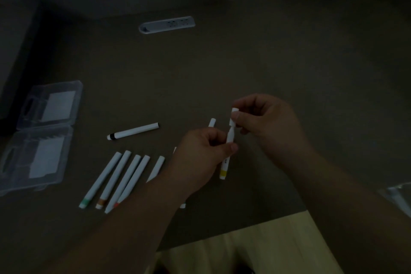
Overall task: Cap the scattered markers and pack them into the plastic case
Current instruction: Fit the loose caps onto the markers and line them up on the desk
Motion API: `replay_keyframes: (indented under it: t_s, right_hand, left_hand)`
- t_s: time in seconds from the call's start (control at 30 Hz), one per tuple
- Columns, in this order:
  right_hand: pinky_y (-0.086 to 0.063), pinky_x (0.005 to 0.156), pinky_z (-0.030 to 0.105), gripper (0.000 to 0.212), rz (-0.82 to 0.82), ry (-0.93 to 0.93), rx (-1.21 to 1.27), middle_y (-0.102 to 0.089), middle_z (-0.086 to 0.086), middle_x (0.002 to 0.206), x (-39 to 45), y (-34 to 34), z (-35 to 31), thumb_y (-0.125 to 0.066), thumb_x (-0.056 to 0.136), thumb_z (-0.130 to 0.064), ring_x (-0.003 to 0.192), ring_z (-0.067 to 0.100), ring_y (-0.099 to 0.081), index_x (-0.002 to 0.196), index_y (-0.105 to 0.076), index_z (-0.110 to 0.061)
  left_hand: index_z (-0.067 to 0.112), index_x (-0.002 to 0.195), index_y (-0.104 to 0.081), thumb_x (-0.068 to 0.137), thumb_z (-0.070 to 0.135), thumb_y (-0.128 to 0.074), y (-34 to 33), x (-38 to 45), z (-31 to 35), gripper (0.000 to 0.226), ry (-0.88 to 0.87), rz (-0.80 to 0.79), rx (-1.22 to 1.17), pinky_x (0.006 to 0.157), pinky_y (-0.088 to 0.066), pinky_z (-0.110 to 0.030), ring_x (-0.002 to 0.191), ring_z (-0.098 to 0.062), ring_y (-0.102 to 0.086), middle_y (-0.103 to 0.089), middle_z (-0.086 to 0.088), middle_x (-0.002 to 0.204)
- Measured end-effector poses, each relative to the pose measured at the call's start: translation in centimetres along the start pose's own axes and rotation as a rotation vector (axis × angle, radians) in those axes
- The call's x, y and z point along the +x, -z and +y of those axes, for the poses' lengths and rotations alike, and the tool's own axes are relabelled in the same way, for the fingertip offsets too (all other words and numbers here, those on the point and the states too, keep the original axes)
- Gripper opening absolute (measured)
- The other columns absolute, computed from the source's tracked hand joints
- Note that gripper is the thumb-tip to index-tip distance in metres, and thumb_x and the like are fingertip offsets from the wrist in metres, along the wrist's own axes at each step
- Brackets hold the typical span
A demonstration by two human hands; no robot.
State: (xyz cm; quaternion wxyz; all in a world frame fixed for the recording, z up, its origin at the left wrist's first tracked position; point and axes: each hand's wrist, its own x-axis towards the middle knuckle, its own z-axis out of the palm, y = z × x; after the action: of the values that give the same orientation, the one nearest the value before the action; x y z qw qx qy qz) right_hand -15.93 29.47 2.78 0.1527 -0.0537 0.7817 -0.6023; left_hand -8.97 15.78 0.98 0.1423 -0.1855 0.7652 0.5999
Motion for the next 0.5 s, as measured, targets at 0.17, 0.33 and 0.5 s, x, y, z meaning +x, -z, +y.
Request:
replay_keyframes:
  t_s: [0.17, 0.33, 0.5]
  right_hand:
    - [-0.051, 0.062, 0.022, 0.017, -0.012, -0.036, 0.041, -0.073, -0.002, 0.081, -0.6, -0.6, 0.6, -0.072, 0.085, -0.008, 0.071, 0.006, -0.069, 0.088, -0.07, -0.024]
    - [-0.05, 0.057, 0.012, 0.016, -0.017, -0.028, 0.043, -0.072, -0.005, 0.079, -0.9, -0.9, 0.5, -0.069, 0.087, -0.008, 0.068, 0.0, -0.069, 0.089, -0.069, -0.024]
    - [-0.051, 0.058, 0.012, 0.019, -0.03, -0.011, -0.013, -0.072, -0.007, 0.08, -1.0, -1.4, 0.6, -0.071, 0.086, -0.009, 0.069, -0.001, -0.068, 0.087, -0.068, -0.028]
  left_hand:
    - [0.03, 0.089, -0.066, 0.091, 0.024, -0.066, 0.2, 0.1, 0.4, 0.006, -0.004, -0.015, 0.019, 0.072, -0.051, -0.024, 0.083, -0.004, -0.065, -0.069, 0.008, 0.089]
    - [0.028, 0.087, -0.065, 0.091, 0.023, -0.066, 0.1, 0.2, 0.4, 0.007, 0.019, 0.0, 0.0, 0.067, -0.049, -0.02, 0.079, -0.003, -0.065, -0.068, 0.007, 0.088]
    - [0.029, 0.084, -0.065, 0.091, 0.022, -0.066, 0.3, -0.1, -0.1, 0.01, 0.017, 0.013, 0.005, 0.068, -0.051, -0.023, 0.078, -0.006, -0.065, -0.068, 0.007, 0.086]
